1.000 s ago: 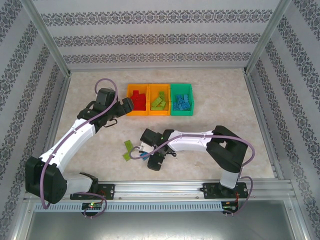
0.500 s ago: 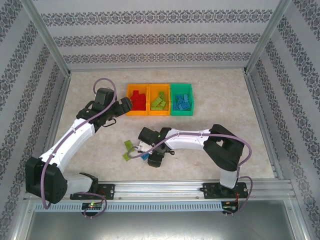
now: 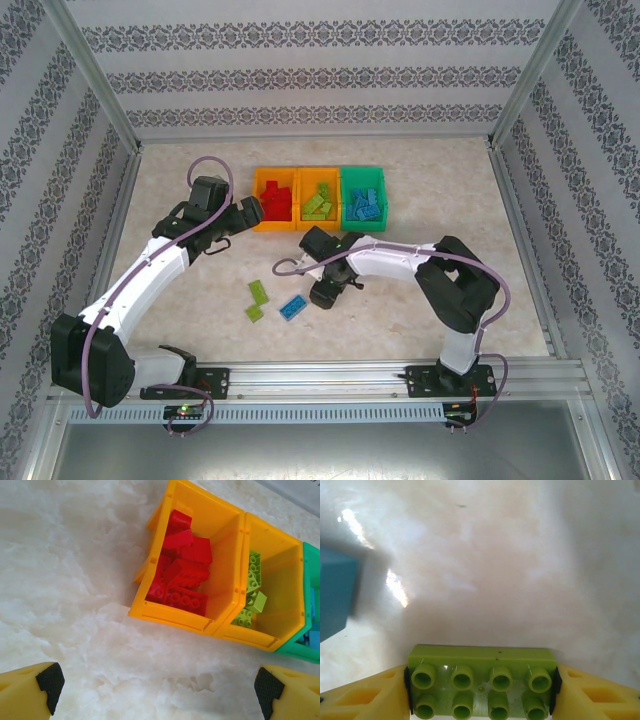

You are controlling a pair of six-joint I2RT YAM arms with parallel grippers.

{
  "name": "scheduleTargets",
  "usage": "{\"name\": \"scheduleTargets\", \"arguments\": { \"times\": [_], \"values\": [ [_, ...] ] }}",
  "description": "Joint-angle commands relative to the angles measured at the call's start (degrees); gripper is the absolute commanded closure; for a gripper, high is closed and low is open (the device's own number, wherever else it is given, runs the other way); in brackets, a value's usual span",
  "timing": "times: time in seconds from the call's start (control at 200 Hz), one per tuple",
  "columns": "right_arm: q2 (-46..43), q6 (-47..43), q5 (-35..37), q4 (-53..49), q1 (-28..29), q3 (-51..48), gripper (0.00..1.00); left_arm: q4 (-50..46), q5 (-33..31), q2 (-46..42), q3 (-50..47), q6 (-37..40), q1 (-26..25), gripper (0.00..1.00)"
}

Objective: Sort the legos into containers by color

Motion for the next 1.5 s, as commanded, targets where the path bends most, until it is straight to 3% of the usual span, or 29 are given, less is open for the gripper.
{"name": "scheduleTargets", "arguments": {
  "times": [0.0,0.37,0.804,1.244,1.499],
  "values": [
    [-0.4,3.0,-1.1,0.7,-1.3,3.0,0.36,-3.5,-2.9,-0.2,-0.8,3.0,0.6,0.01],
    [-0.5,11.2,-4.0,2.4,-7.8,10.6,0.36,-4.6,-3.8,-1.4,-3.0,4.8,0.6,0.01],
    [5.0,16.0,2.6,1.0,-12.7,25.3,0.34,1.1,7.3,-5.3,-11.6,10.6,-0.4,0.00],
    [18.1,16.2,8.4,-2.3,-16.5,39.8,0.31,1.1,3.9,-6.2,-13.9,16.1,-15.5,0.00],
    [20.4,17.3,9.1,-3.9,-16.7,42.6,0.13,-1.9,2.9,-2.8,-14.5,20.2,-25.4,0.00]
  ]
}}
